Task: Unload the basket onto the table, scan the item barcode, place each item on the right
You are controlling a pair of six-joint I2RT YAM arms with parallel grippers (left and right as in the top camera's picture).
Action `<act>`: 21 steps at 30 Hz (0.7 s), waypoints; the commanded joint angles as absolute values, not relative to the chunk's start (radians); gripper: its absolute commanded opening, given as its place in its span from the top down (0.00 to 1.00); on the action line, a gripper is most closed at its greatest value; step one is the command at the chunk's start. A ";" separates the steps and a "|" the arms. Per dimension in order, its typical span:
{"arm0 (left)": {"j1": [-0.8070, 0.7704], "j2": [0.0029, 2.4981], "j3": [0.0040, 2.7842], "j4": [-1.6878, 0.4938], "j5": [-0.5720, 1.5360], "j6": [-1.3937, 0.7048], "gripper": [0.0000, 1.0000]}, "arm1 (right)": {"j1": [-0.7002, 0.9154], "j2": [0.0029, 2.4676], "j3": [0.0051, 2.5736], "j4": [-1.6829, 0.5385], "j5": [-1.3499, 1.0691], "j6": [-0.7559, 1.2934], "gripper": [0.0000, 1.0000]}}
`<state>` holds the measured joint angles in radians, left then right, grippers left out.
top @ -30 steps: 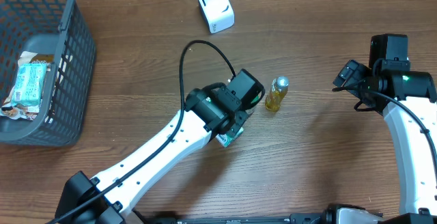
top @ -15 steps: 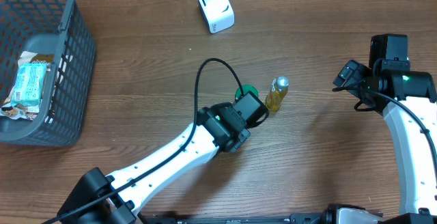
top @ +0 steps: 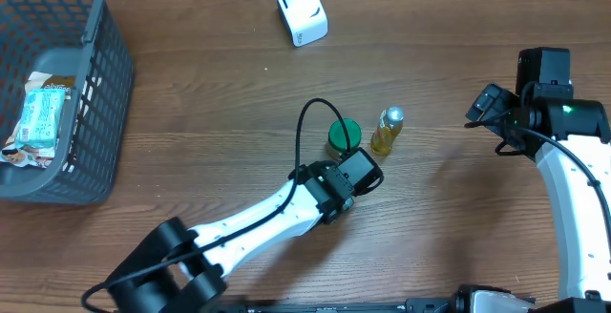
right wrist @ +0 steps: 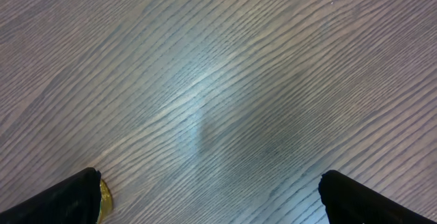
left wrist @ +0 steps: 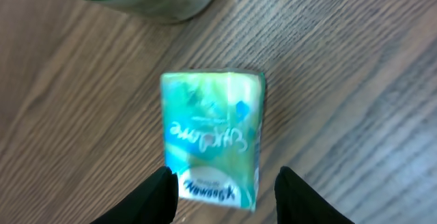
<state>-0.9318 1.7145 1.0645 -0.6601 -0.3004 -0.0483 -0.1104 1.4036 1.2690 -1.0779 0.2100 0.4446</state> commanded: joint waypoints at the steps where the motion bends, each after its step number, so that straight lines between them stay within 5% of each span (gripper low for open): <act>1: -0.931 1.777 1.053 -0.650 -0.318 -0.015 0.55 | -0.112 1.405 1.280 -1.076 0.216 0.453 0.00; 16: -0.965 1.850 1.053 -0.631 -0.347 0.045 0.62 | -0.112 1.405 1.280 -1.076 0.216 0.453 0.00; 18: -0.965 1.861 1.053 -0.627 -0.348 0.046 0.68 | -0.112 1.405 1.280 -1.076 0.216 0.453 0.00; 21: -0.965 1.869 1.055 -0.628 -0.369 0.037 0.91 | -0.112 1.405 1.280 -1.076 0.216 0.453 0.00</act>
<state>-0.9627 1.8347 1.0645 -0.6277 -0.3485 0.0364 -0.1104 1.4036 1.2690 -1.0782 0.2096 0.4450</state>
